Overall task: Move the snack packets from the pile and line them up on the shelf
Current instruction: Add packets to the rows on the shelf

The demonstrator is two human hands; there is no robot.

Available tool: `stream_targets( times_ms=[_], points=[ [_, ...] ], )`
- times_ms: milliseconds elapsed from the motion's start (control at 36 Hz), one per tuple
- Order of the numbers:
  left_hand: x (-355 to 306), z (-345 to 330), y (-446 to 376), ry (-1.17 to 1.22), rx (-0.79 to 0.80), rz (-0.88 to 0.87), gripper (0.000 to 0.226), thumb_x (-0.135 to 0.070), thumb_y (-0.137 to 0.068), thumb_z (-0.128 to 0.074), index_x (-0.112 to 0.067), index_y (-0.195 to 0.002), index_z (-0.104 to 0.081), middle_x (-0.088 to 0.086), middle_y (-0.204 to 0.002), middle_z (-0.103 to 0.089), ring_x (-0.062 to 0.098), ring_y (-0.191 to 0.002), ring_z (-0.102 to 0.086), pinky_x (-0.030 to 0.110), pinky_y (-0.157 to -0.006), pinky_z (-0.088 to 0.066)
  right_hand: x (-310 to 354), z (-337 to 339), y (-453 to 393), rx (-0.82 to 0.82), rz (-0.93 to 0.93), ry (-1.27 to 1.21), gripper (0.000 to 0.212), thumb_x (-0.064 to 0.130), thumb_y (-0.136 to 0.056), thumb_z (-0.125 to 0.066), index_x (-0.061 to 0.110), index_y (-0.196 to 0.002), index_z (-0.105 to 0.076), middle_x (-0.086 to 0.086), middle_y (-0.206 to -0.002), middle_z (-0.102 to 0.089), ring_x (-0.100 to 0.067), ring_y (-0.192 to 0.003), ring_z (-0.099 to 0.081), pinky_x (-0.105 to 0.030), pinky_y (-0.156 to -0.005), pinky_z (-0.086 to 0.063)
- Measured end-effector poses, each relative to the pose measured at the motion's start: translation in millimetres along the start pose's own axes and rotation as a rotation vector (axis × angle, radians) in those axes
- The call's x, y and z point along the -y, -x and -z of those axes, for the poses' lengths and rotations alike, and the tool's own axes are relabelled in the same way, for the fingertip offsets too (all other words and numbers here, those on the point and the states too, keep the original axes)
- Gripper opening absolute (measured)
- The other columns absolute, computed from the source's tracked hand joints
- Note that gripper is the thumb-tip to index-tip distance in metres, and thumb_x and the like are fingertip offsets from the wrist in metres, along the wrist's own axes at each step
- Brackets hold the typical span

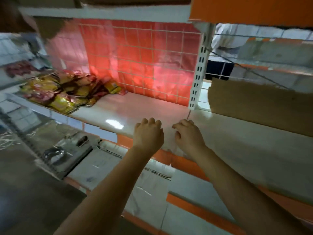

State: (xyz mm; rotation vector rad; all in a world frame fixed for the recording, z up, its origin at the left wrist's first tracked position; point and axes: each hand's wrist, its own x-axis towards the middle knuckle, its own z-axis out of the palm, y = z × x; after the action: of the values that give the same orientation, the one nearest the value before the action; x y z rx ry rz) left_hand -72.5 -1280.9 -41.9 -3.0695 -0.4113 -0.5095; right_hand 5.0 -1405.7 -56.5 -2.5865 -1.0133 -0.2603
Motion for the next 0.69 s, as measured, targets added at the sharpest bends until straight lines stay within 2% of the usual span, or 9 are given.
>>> stream_targets(
  times_ms=[222,361,444,500,556,611,694],
  points=[
    [138,-3,1,-0.004,-0.005,0.123,0.03,-0.027,-0.095,-0.042,-0.009,-0.111,-0.059,0.009,-0.108,-0.06,0.029,-0.102,-0.053,0.034,-0.08,-0.041,110,-62,-66,0.025,0.096,-0.074,0.036,0.008,-0.087,-0.048,0.012,-0.121,-0.061,-0.007,-0.117,-0.059,-0.027,-0.109,-0.048,-0.032,-0.092,-0.039],
    [208,-12,-15,-0.009,-0.016,0.158,0.03,-0.027,-0.095,-0.042,-0.009,-0.112,-0.059,0.01,-0.108,-0.06,0.03,-0.104,-0.051,0.035,-0.079,-0.04,152,-96,-115,0.02,0.118,-0.1,0.037,0.006,-0.086,-0.049,0.012,-0.12,-0.062,-0.008,-0.116,-0.058,-0.028,-0.109,-0.047,-0.034,-0.092,-0.041],
    [249,-23,-32,-0.002,-0.018,0.172,0.029,-0.025,-0.094,-0.045,-0.007,-0.111,-0.06,0.013,-0.107,-0.061,0.033,-0.102,-0.052,0.033,-0.073,-0.037,172,-121,-150,0.036,0.113,-0.131,0.036,0.006,-0.088,-0.048,0.012,-0.121,-0.061,-0.006,-0.117,-0.057,-0.026,-0.111,-0.046,-0.034,-0.092,-0.04],
    [276,-29,-46,-0.016,-0.015,0.178,0.03,-0.025,-0.094,-0.044,-0.008,-0.114,-0.059,0.011,-0.111,-0.06,0.032,-0.105,-0.051,0.033,-0.076,-0.039,184,-137,-176,0.032,0.114,-0.144,0.036,0.006,-0.088,-0.048,0.012,-0.12,-0.061,-0.008,-0.115,-0.057,-0.028,-0.112,-0.046,-0.034,-0.092,-0.04],
    [304,-35,-63,-0.025,0.003,0.183,0.033,-0.026,-0.094,-0.043,-0.011,-0.121,-0.056,0.009,-0.117,-0.059,0.03,-0.11,-0.051,0.034,-0.081,-0.041,197,-154,-204,0.04,0.096,-0.167,0.035,0.005,-0.087,-0.048,0.011,-0.119,-0.062,-0.01,-0.115,-0.058,-0.029,-0.112,-0.046,-0.034,-0.092,-0.04],
    [332,-42,-79,-0.009,0.027,0.195,0.034,-0.025,-0.094,-0.044,-0.011,-0.123,-0.055,0.009,-0.117,-0.058,0.031,-0.109,-0.051,0.033,-0.08,-0.041,211,-168,-235,0.035,0.055,-0.231,0.034,0.004,-0.086,-0.049,0.009,-0.116,-0.064,-0.013,-0.114,-0.059,-0.031,-0.111,-0.048,-0.033,-0.09,-0.039],
    [372,-55,-103,0.045,0.089,0.219,0.037,-0.025,-0.093,-0.045,-0.013,-0.127,-0.052,0.01,-0.121,-0.055,0.03,-0.113,-0.05,0.034,-0.083,-0.042,234,-185,-278,-0.031,-0.061,-0.416,0.031,0.008,-0.082,-0.049,0.007,-0.106,-0.069,-0.015,-0.106,-0.063,-0.031,-0.1,-0.055,-0.032,-0.08,-0.041]
  ],
)
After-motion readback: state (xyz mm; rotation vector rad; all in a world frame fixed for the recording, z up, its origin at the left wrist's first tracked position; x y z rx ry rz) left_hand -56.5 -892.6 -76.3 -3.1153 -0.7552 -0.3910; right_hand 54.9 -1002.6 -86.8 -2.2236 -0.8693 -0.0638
